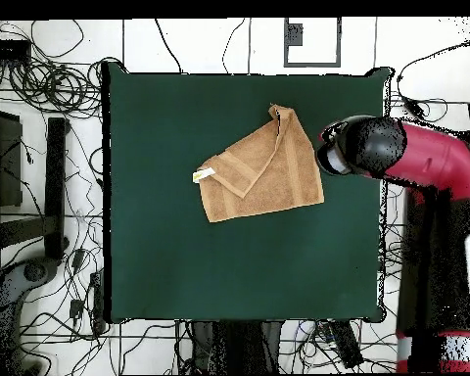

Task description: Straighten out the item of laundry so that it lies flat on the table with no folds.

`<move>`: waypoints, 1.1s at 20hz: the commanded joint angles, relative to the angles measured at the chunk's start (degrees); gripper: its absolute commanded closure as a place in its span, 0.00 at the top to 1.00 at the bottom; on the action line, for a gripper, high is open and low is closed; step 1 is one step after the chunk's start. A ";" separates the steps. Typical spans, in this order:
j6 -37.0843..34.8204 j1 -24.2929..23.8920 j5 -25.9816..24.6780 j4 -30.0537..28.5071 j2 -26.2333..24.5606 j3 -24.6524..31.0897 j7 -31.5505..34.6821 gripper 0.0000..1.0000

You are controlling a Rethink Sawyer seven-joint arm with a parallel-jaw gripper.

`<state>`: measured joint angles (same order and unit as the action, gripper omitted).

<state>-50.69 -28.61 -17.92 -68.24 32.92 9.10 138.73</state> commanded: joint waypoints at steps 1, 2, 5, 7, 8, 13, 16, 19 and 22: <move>-10.78 -1.39 0.12 -10.48 7.32 7.95 -24.19 1.00; -12.21 -1.71 0.02 -10.22 8.13 8.15 -25.15 1.00; -14.35 -2.99 -0.14 -10.87 9.58 9.23 -26.76 1.00; -13.34 -3.36 -0.38 -11.32 8.99 10.29 -26.79 1.00; -12.87 -2.77 -0.86 -11.28 8.77 10.06 -25.99 1.00; -8.81 -1.03 -1.32 -10.02 6.32 10.21 -23.22 1.00; -4.70 -2.34 0.59 -11.12 4.92 12.22 -23.18 1.00; -2.83 -2.20 0.42 -11.07 4.03 12.21 -20.99 1.00; -1.61 -1.48 -0.71 -10.41 2.89 11.70 -18.75 1.00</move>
<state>-56.10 -32.70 -18.06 -69.18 41.10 14.17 131.47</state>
